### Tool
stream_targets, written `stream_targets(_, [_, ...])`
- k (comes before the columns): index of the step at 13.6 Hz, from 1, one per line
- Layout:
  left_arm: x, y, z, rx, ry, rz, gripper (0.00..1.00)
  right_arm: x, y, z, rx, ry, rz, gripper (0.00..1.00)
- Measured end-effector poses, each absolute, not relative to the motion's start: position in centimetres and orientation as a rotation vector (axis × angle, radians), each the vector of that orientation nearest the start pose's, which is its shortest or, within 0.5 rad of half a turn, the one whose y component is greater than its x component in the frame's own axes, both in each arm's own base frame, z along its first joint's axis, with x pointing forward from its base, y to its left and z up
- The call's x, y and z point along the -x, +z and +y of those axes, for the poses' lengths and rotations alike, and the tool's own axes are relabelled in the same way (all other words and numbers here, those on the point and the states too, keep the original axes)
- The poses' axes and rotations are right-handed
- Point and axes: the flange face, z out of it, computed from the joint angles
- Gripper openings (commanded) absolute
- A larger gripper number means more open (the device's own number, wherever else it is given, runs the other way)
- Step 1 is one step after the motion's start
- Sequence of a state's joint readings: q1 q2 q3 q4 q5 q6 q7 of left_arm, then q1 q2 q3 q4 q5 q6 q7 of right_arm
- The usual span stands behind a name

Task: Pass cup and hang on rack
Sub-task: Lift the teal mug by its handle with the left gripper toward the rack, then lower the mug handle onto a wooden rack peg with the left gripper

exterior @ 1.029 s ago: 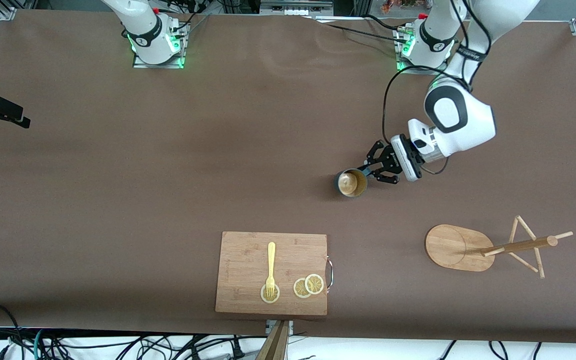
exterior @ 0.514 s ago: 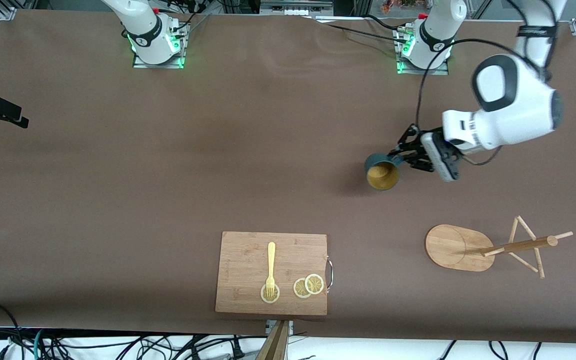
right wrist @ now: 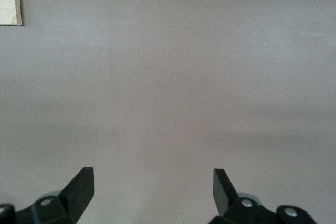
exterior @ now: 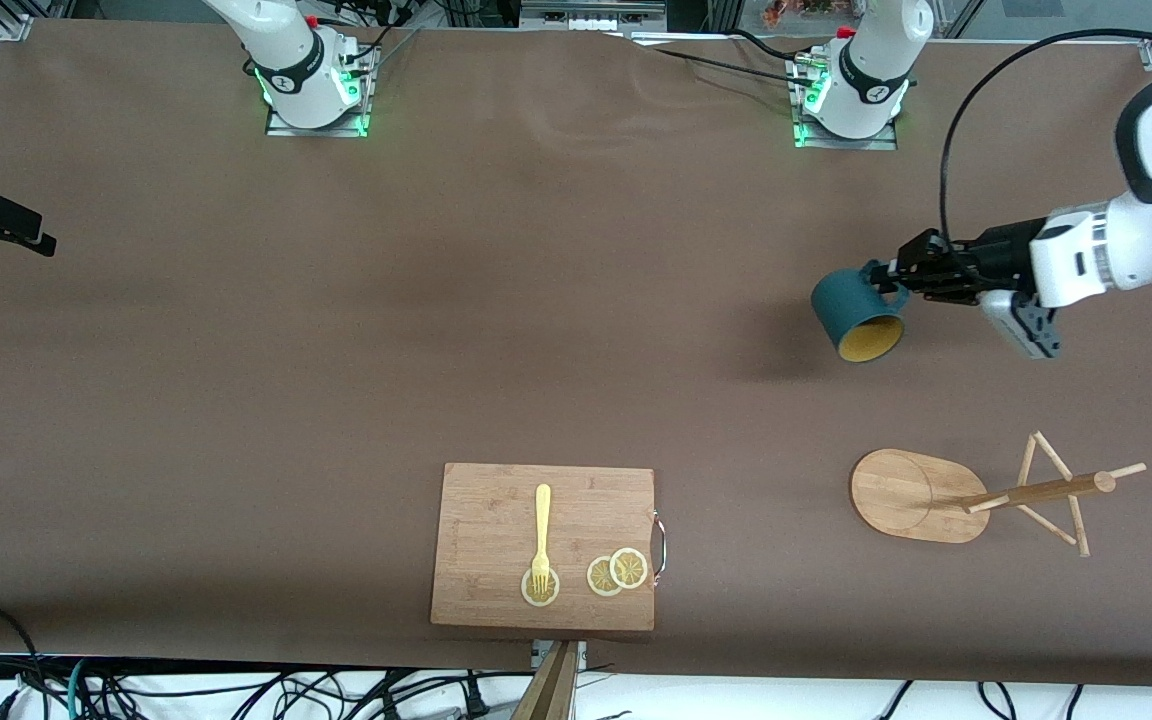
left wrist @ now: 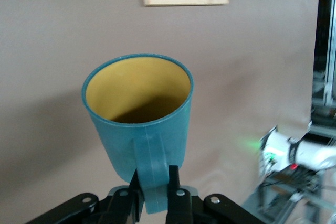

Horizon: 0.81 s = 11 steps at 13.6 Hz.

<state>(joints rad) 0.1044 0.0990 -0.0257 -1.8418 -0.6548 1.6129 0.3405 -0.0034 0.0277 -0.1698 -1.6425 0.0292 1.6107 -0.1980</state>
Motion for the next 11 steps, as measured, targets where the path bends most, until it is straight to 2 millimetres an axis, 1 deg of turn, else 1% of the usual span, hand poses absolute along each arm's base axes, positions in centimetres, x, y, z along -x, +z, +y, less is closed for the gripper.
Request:
stream_targets(2, [-55.9, 47.3, 0.8, -2.408, -0.286, 0.056, 0.0, -55.5, 57.9, -9.3, 3.106, 0.083, -0.034, 1.0])
stream_targets(4, [-55.8, 47.1, 4.0, -2.346, -0.299, 0.22, 0.0, -55.5, 57.9, -9.4, 3.107, 0.084, -0.033, 1.0])
stream_targets(6, [-56.0, 46.2, 7.0, -2.235, -0.303, 0.365, 0.0, -55.5, 57.8, -9.4, 3.106, 0.089, -0.033, 1.0])
stream_targets(8, [-56.6, 45.1, 9.2, -2.105, -0.3, 0.498, 0.0, -55.5, 57.8, -9.4, 3.106, 0.09, -0.034, 1.0])
stream_targets(11, [-57.1, 43.2, 12.3, -1.941, -0.282, 0.598, 0.0, -55.5, 57.9, -9.4, 3.112, 0.091, -0.034, 1.0])
